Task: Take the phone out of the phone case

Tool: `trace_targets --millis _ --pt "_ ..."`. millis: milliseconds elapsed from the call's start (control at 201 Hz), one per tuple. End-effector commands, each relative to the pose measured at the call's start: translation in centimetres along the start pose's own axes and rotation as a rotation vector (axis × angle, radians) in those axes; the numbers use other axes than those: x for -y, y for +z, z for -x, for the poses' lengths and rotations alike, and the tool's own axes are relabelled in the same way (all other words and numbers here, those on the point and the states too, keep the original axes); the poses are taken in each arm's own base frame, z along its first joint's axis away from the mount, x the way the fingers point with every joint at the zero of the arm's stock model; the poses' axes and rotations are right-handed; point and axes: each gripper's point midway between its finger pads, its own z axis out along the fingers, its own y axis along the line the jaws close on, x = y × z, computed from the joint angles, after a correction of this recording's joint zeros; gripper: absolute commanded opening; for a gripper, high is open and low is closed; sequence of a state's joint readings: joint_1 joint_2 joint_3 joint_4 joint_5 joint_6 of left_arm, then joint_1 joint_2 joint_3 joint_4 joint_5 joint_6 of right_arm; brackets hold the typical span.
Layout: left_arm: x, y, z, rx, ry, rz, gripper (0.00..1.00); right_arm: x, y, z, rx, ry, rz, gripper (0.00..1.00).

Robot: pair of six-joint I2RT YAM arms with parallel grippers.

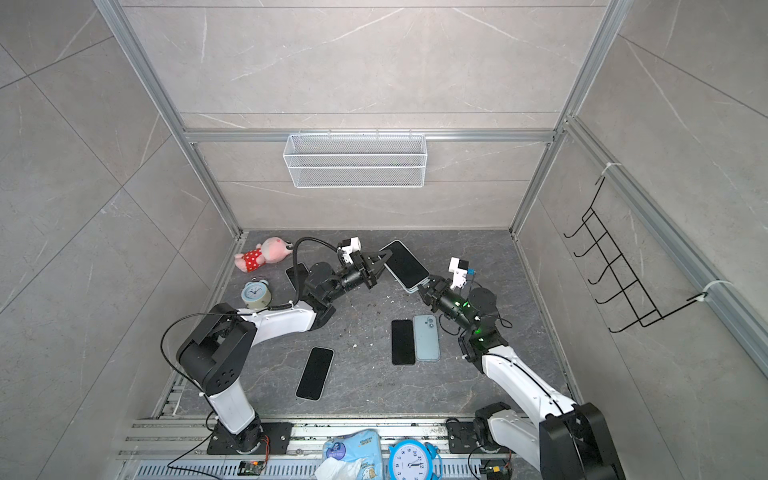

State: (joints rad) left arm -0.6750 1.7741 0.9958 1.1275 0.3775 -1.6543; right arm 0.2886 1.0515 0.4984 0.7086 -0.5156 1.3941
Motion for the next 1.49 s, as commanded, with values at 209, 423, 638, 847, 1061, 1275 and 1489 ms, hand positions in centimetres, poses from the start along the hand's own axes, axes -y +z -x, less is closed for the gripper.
trace_targets --millis 209,423,638,847,1061,1275,1489 --pt "-1.6 -0.6 1.5 0.086 0.073 0.027 0.52 1.4 -2.7 -1.3 0.006 0.009 -0.088 0.0" --pt "-2.8 -2.5 1.1 0.089 0.203 0.174 0.67 3.8 -4.0 -2.1 0.013 0.048 -0.174 0.0" --pt "0.2 -6.5 -0.5 0.092 0.604 0.457 0.76 4.9 -5.2 -2.7 0.012 0.05 -0.246 0.0" --pt "5.5 -7.0 -7.2 -0.177 1.159 0.531 0.81 5.5 -5.7 -3.0 0.006 0.049 -0.281 0.0" --pt "5.1 -6.8 -13.6 -0.453 1.542 0.504 0.81 5.5 -6.2 -3.3 0.0 0.032 -0.304 0.0" --pt "1.1 -5.7 -19.4 -0.669 1.769 0.451 0.8 5.5 -6.2 -3.5 -0.017 0.028 -0.313 0.0" --pt "-0.7 -4.4 -20.8 -0.702 1.779 0.445 0.79 5.7 -6.3 -3.7 -0.022 0.033 -0.31 0.0"
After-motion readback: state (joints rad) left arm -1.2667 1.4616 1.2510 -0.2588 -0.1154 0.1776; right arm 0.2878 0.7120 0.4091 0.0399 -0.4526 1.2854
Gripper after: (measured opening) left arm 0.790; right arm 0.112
